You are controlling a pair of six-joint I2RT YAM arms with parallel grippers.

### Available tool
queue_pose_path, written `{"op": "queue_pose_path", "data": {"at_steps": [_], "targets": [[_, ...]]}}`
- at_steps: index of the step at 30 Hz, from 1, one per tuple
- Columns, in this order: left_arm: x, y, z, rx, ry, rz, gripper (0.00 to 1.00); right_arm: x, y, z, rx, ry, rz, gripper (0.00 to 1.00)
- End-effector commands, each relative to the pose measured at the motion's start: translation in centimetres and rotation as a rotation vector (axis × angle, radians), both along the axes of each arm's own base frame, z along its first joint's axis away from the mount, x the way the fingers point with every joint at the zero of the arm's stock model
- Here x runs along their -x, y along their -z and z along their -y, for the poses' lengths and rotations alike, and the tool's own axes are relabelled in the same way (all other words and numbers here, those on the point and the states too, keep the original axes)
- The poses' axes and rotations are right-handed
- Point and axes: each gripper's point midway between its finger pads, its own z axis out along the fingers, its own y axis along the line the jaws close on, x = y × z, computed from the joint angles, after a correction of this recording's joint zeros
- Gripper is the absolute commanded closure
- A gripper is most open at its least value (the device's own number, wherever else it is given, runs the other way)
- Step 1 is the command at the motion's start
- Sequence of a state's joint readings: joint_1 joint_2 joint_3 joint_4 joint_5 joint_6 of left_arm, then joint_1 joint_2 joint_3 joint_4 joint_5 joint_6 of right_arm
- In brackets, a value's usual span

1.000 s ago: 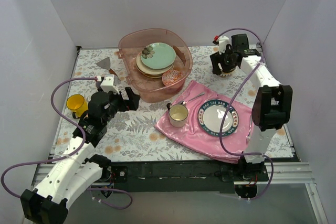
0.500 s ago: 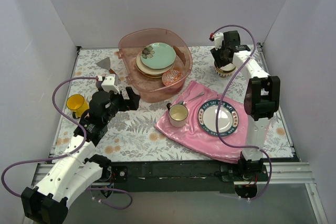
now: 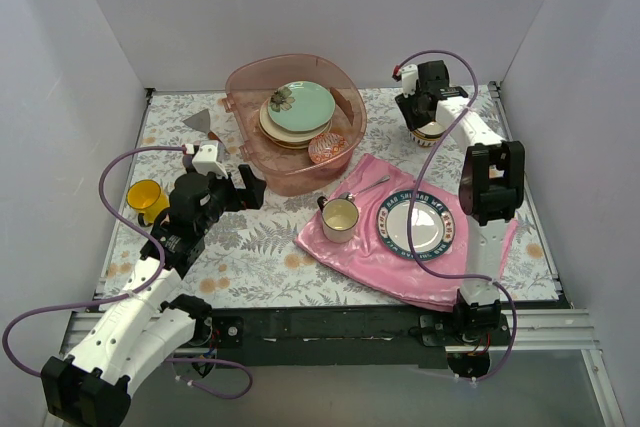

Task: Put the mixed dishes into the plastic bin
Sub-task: Pick up the bowl from the center of the board.

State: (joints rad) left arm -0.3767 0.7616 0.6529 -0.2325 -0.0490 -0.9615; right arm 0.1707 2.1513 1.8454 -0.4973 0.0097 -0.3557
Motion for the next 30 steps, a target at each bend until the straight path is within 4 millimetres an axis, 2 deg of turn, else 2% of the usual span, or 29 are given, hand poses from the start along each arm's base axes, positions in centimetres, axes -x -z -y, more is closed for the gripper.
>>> {"op": "queue_pose_path", "data": {"at_steps": [1,8,19,25,30], "targets": [[-0.3,-0.4,-0.3,-0.008,-0.009,0.023,0.02,-2.1,-1.9,0.0,0.003,0.037,0.079,0.55],[-0.3,-0.3,-0.3,-0.009,-0.007,0.02,0.02,-2.6,-1.8,0.3,0.023,0.055,0.089,0.66],[-0.3,-0.3,-0.4,-0.01,-0.008,0.02,0.02,-2.8,0.0,0.6,0.049,0.057,0.063,0.66],[-0.3,-0.3,-0.4,-0.011,-0.008,0.021,0.02,-2.7,0.2,0.6,0.053,0.048,0.055,0.8],[-0.3,-0.3,-0.4,-0.009,-0.007,0.021,0.02,-2.6,-0.7,0.4,0.053,0.032,0.07,0.93]]}}
